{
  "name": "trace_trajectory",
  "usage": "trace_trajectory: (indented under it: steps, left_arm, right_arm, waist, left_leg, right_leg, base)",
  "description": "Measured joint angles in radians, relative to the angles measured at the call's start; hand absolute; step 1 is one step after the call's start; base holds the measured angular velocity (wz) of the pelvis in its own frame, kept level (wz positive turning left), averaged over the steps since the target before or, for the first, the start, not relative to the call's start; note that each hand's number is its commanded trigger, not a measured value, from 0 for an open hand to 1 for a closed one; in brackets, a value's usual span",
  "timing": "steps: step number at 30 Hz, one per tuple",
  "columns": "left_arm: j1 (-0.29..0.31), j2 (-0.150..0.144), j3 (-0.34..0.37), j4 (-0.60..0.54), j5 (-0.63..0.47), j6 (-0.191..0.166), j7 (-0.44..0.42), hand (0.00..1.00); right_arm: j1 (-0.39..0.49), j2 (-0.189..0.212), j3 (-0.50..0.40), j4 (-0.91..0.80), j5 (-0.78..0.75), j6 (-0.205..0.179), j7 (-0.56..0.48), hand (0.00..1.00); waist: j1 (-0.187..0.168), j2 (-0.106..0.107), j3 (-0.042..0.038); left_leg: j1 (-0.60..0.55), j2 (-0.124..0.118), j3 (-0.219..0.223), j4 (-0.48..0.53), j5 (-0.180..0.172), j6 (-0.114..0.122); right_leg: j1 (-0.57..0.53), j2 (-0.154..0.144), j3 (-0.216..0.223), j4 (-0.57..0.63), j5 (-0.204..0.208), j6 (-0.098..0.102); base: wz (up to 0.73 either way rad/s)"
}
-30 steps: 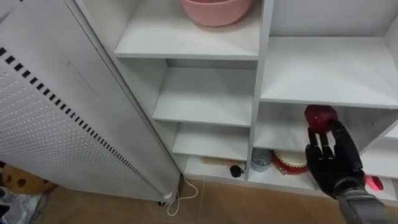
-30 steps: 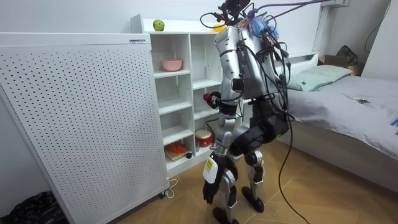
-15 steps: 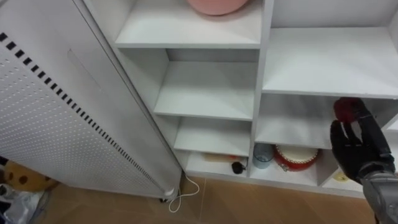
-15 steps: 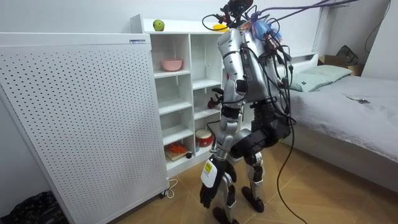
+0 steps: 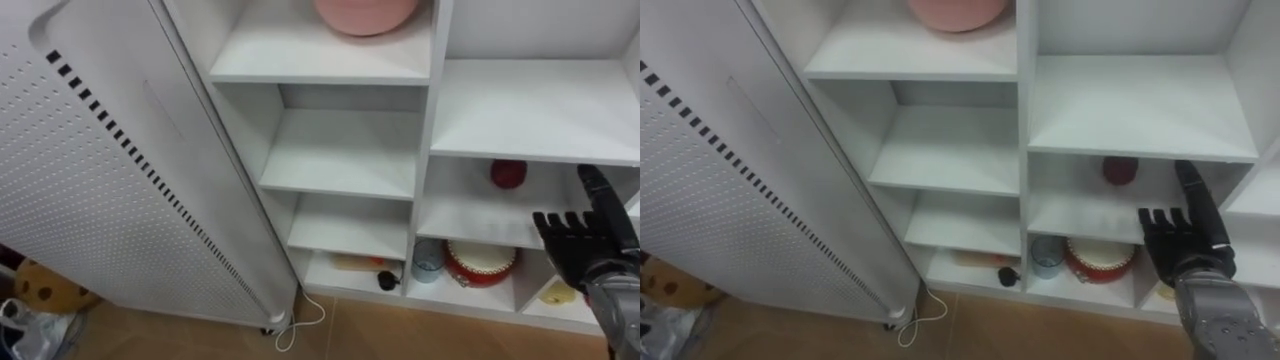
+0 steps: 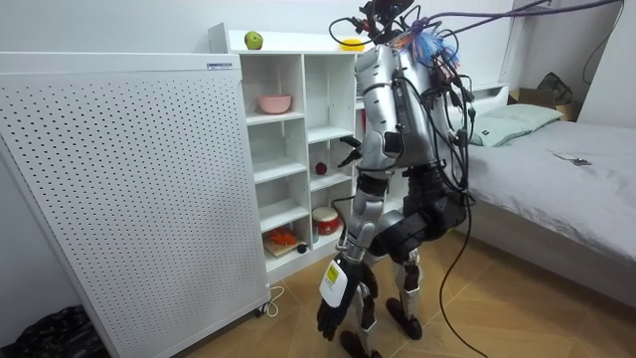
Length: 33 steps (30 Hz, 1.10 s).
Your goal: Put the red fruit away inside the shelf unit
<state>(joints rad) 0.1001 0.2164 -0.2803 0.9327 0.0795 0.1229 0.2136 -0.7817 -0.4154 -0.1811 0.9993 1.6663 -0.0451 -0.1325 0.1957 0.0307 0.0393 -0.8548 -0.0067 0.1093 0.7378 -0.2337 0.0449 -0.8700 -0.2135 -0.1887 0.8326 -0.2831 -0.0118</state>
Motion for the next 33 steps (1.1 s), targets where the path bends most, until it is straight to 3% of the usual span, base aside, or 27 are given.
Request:
trace_trajectory:
  steps: [6,10,15,21,24,27,30,33]
  left_arm:
    - [0.007,0.000,0.000,-0.001,0.002,0.002,-0.009,0.00]
    - [0.012,0.000,0.002,-0.002,0.004,0.008,-0.010,0.00]
    - [0.015,-0.003,0.004,0.024,0.044,0.010,-0.029,0.00]
    - [0.017,-0.005,0.030,0.079,0.050,-0.001,-0.059,0.00]
    - [0.025,-0.005,0.079,0.094,0.051,-0.018,-0.068,0.00]
    - [0.024,-0.007,0.151,0.124,0.075,-0.032,-0.063,0.00]
    - [0.033,-0.012,0.163,0.137,0.081,-0.050,-0.046,0.00]
    - [0.057,-0.019,0.208,0.152,0.123,-0.074,-0.028,0.00]
  right_arm:
    - [0.000,0.001,0.001,0.016,0.016,0.004,0.011,0.00]
    - [0.032,0.002,0.000,0.052,0.012,0.006,0.035,0.00]
    - [0.092,0.018,0.000,0.127,-0.010,0.014,0.097,0.00]
    - [0.260,0.033,0.011,0.242,-0.106,0.024,0.180,0.00]
    - [0.374,0.064,0.028,0.268,-0.155,0.026,0.208,0.00]
    - [0.528,0.125,0.081,0.281,-0.280,0.028,0.224,0.00]
    - [0.621,0.153,0.125,0.283,-0.341,0.037,0.235,0.00]
    - [0.716,0.179,0.162,0.310,-0.486,0.041,0.276,0.00]
  waist:
    - [0.009,0.009,-0.0030]
    - [0.009,0.019,-0.0026]
    - [0.005,0.031,-0.0009]
    - [-0.008,0.033,-0.0006]
    - [-0.032,0.027,-0.0007]
    - [-0.062,0.003,-0.0103]
    - [-0.081,-0.006,-0.0155]
    - [-0.103,-0.027,-0.0292]
  left_leg:
    - [0.026,0.007,0.004,-0.006,-0.001,-0.001]
    - [0.084,0.012,-0.003,-0.032,-0.002,-0.004]
    - [0.206,0.016,-0.004,-0.109,0.001,-0.009]
    - [0.346,0.011,-0.010,-0.208,0.001,-0.011]
    - [0.415,0.011,-0.011,-0.255,0.003,-0.014]
    - [0.489,0.015,0.003,-0.290,0.001,-0.017]
    - [0.567,0.018,0.011,-0.340,0.002,-0.019]
    - [0.669,0.018,0.020,-0.401,0.003,-0.022]
  right_leg:
    - [0.025,0.011,0.004,-0.012,0.000,0.000]
    - [0.092,0.016,-0.014,-0.049,0.002,-0.001]
    - [0.215,0.037,-0.016,-0.139,0.016,0.011]
    - [0.364,0.045,-0.043,-0.242,0.022,0.023]
    - [0.439,0.049,-0.063,-0.298,0.025,0.027]
    - [0.520,0.063,-0.061,-0.351,0.020,0.036]
    - [0.600,0.076,-0.062,-0.404,0.027,0.044]
    - [0.702,0.086,-0.063,-0.470,0.033,0.051]
  base:
    - [-0.04]
    - [0.00]
    - [-0.06]
    - [0.03]
    - [0.07]
    - [0.01]
    - [-0.05]
    - [-0.07]
